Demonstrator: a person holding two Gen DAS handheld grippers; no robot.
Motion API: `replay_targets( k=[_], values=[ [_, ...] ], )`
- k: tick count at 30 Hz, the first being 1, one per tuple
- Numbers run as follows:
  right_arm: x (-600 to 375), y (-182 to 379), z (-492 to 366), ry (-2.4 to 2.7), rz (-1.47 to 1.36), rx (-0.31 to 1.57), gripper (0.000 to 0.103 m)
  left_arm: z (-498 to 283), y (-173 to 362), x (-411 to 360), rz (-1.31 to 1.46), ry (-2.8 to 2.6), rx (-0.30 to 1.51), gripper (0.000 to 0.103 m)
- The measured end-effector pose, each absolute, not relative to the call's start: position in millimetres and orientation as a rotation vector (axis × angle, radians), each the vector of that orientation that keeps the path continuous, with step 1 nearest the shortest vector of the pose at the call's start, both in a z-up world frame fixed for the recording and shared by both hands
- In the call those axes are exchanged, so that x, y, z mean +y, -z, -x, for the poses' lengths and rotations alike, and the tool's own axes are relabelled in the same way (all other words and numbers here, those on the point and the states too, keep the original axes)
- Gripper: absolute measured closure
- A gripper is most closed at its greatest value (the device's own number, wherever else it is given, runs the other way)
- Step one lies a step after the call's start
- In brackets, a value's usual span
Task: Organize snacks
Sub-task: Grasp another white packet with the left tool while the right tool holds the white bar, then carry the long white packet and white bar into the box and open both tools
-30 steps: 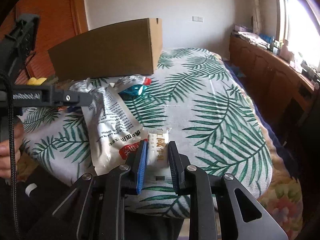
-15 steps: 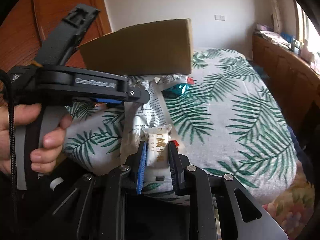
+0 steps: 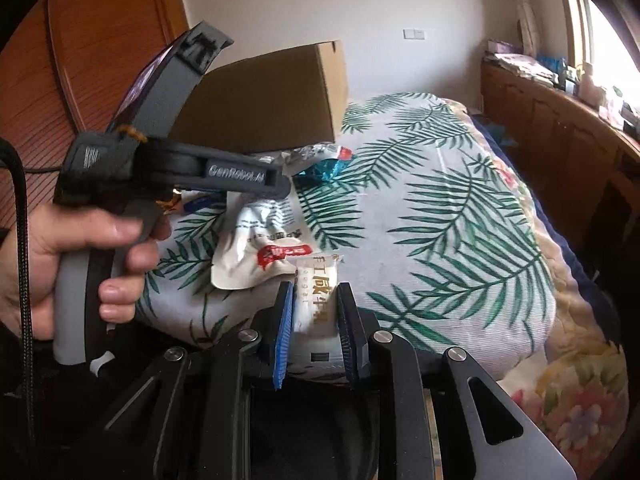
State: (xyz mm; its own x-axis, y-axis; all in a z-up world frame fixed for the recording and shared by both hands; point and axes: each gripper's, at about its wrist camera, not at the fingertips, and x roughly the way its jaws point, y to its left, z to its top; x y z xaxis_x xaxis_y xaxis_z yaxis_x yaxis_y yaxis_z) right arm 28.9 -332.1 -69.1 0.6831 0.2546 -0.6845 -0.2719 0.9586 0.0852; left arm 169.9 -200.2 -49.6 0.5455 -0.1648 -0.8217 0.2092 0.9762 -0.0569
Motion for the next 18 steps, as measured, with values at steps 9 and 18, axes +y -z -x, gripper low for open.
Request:
replay_targets(
  k=[9,18],
  values=[
    [-328,63,-41,-0.292,0.035,0.751,0.083,-159,43,-176,-0.031,0.311,0.951,0.07],
    [-313,65,-63,-0.305,0.052,0.754,0.083,-151,40,-149,-0.02,0.349,0.949,0.075]
  ],
)
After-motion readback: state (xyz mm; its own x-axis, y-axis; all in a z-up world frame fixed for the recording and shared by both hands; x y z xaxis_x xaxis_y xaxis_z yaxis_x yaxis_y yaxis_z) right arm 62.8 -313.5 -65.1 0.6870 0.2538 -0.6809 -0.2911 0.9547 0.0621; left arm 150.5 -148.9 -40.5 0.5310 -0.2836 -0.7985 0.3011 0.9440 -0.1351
